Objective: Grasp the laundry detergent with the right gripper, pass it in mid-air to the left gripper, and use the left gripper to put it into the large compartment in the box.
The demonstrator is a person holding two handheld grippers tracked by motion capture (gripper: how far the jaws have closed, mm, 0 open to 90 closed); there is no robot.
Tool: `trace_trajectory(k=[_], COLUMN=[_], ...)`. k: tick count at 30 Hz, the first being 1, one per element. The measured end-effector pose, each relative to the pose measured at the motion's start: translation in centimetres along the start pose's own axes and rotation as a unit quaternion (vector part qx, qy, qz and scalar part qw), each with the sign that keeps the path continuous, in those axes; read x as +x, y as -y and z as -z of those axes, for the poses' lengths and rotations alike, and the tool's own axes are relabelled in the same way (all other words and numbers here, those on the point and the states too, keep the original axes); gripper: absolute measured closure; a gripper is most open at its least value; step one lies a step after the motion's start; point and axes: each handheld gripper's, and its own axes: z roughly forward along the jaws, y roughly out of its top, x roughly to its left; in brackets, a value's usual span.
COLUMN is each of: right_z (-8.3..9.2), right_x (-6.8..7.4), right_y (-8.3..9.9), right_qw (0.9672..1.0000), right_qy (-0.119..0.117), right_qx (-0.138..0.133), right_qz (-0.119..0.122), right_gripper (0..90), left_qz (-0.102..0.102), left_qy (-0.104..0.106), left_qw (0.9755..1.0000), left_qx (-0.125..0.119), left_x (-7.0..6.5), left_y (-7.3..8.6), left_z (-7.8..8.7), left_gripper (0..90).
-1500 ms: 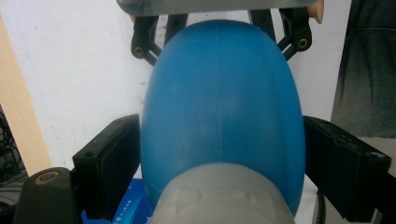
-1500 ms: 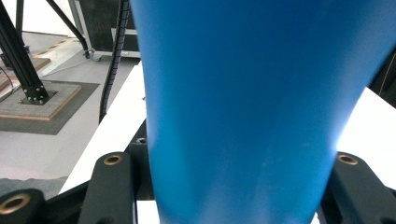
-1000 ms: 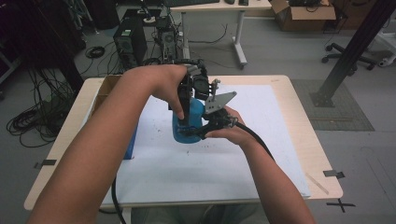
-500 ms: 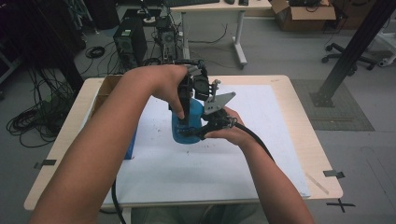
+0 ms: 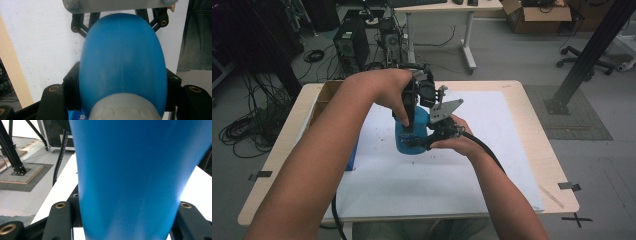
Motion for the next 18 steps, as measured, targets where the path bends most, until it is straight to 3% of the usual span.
trace_trajectory(k=[6, 18], right_z=[-0.06, -0.1], right_x=[-0.04, 0.09], right_y=[-0.06, -0.13], right_qw=[1.0, 1.0], right_qy=[0.001, -0.001], right_qx=[-0.002, 0.0], right_qz=[0.002, 0.005], right_gripper=[44.3, 43.3], left_qz=[0.006, 0.008], left_qy=[0.0, 0.0], left_qw=[0.9999, 0.9999], left_qx=[0.014, 0.015], left_x=[0.01, -0.01], left_y=[-0.26, -0.16], left_z=[0.16, 0.24], left_gripper=[37.9, 38.1])
